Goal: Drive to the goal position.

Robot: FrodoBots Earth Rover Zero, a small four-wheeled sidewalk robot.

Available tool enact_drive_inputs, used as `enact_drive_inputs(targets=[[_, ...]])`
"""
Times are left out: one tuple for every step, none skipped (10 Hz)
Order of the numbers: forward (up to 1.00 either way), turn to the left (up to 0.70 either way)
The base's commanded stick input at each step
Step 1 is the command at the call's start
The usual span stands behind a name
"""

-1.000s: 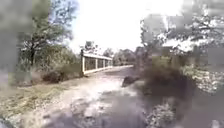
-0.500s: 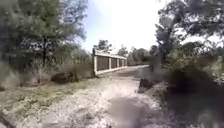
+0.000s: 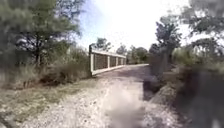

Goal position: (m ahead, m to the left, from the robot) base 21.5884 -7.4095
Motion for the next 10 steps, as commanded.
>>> enact_drive_inputs(targets=[[0.7, 0.0], [0.7, 0.0], [0.7, 0.0], [0.7, 0.0], [0.7, 0.0], [0.7, 0.0], [0.7, 0.0], [0.7, 0.0], [0.7, 0.0], [0.7, 0.0]])
